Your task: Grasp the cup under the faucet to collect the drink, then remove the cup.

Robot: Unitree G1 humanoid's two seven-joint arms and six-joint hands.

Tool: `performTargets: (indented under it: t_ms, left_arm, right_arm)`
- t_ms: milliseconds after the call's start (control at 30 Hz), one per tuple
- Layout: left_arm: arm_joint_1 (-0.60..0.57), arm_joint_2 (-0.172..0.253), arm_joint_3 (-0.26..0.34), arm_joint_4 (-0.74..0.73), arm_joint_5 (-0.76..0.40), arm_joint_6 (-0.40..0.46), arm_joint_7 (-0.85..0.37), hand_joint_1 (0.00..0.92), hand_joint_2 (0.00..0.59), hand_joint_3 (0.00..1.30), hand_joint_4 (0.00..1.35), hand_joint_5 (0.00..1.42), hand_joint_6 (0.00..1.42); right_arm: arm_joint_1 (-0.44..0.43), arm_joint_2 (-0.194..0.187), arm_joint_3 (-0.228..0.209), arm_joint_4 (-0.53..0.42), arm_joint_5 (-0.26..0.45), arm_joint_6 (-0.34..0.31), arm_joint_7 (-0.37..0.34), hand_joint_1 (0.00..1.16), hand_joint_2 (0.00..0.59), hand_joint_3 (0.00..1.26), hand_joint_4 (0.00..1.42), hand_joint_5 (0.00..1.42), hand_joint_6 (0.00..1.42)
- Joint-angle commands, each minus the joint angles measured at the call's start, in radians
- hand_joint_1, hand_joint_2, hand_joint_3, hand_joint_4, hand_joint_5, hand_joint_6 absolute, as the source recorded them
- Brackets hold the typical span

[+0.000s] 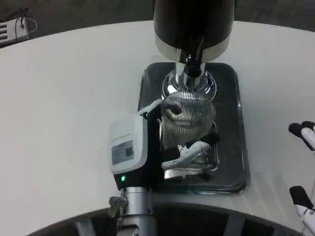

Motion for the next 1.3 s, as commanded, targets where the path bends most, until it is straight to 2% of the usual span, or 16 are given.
performTargets:
  t_ms: [33, 100, 167, 233, 267, 333, 433, 667, 767, 867, 967, 1100, 1300]
  left_arm:
    - [-0.011, 0.003, -0.017, 0.038, -0.01, 0.007, 0.008, 0.657, 0.0, 1.03, 1.1, 1.2, 1.35]
    - [-0.013, 0.006, -0.023, 0.043, -0.014, 0.007, -0.004, 0.599, 0.0, 0.96, 0.97, 1.17, 1.34]
    - [-0.014, 0.012, -0.027, 0.043, -0.019, 0.001, -0.018, 0.472, 0.0, 0.82, 0.72, 1.04, 1.21]
    - [-0.009, 0.018, -0.031, 0.035, -0.025, -0.006, -0.024, 0.208, 0.022, 0.64, 0.46, 0.87, 1.03]
    - [-0.005, 0.022, -0.032, 0.027, -0.03, -0.009, -0.034, 0.121, 0.009, 0.54, 0.35, 0.79, 0.95]
    - [0.0, 0.029, -0.036, 0.017, -0.04, -0.011, -0.05, 0.037, 0.012, 0.39, 0.19, 0.66, 0.84]
    - [0.007, 0.035, -0.037, 0.005, -0.053, -0.008, -0.072, 0.001, 0.007, 0.28, 0.03, 0.54, 0.71]
    - [0.041, 0.041, -0.023, -0.045, -0.072, -0.008, -0.083, 0.0, 0.0, 0.21, 0.0, 0.48, 0.59]
    - [0.09, 0.049, -0.005, -0.116, -0.094, -0.018, -0.082, 0.0, 0.0, 0.18, 0.0, 0.43, 0.46]
    - [0.172, 0.067, 0.026, -0.236, -0.117, -0.03, -0.102, 0.0, 0.037, 0.17, 0.0, 0.4, 0.36]
    - [0.242, 0.077, 0.054, -0.346, -0.13, -0.023, -0.124, 0.0, 0.047, 0.14, 0.0, 0.37, 0.27]
    - [0.349, 0.085, 0.102, -0.558, -0.145, 0.015, -0.193, 0.0, 0.062, 0.1, 0.0, 0.32, 0.22]
    - [0.411, 0.079, 0.128, -0.805, -0.13, 0.09, -0.318, 0.0, 0.085, 0.05, 0.0, 0.21, 0.08]
  right_arm:
    - [0.017, -0.003, -0.02, 0.009, 0.016, -0.019, -0.004, 0.22, 0.514, 0.13, 0.12, 0.2, 0.26]
    - [0.019, -0.001, -0.022, 0.01, 0.017, -0.022, -0.003, 0.22, 0.514, 0.13, 0.12, 0.2, 0.26]
    - [0.02, 0.001, -0.023, 0.011, 0.017, -0.024, -0.004, 0.22, 0.514, 0.13, 0.12, 0.2, 0.26]
    - [0.021, 0.003, -0.023, 0.013, 0.017, -0.025, -0.004, 0.22, 0.514, 0.13, 0.12, 0.2, 0.27]
    - [0.021, 0.004, -0.023, 0.014, 0.017, -0.025, -0.004, 0.22, 0.514, 0.13, 0.12, 0.2, 0.27]
    - [0.021, 0.005, -0.022, 0.016, 0.019, -0.027, -0.005, 0.22, 0.514, 0.13, 0.12, 0.2, 0.27]
    - [0.02, 0.007, -0.023, 0.017, 0.02, -0.031, -0.005, 0.22, 0.514, 0.13, 0.12, 0.2, 0.27]
    - [0.018, 0.007, -0.023, 0.02, 0.027, -0.034, -0.002, 0.22, 0.514, 0.13, 0.12, 0.21, 0.27]
    - [0.018, 0.009, -0.021, 0.018, 0.03, -0.033, 0.002, 0.22, 0.514, 0.13, 0.12, 0.21, 0.27]
    - [0.018, 0.013, -0.018, 0.013, 0.037, -0.03, 0.012, 0.22, 0.514, 0.13, 0.12, 0.21, 0.27]
    - [0.018, 0.014, -0.014, 0.008, 0.047, -0.027, 0.026, 0.22, 0.514, 0.13, 0.12, 0.22, 0.27]
    - [0.021, 0.02, -0.002, 0.004, 0.048, -0.029, 0.045, 0.22, 0.514, 0.13, 0.12, 0.22, 0.27]
    - [0.028, 0.025, 0.032, 0.01, 0.017, -0.038, 0.047, 0.22, 0.514, 0.13, 0.12, 0.2, 0.27]
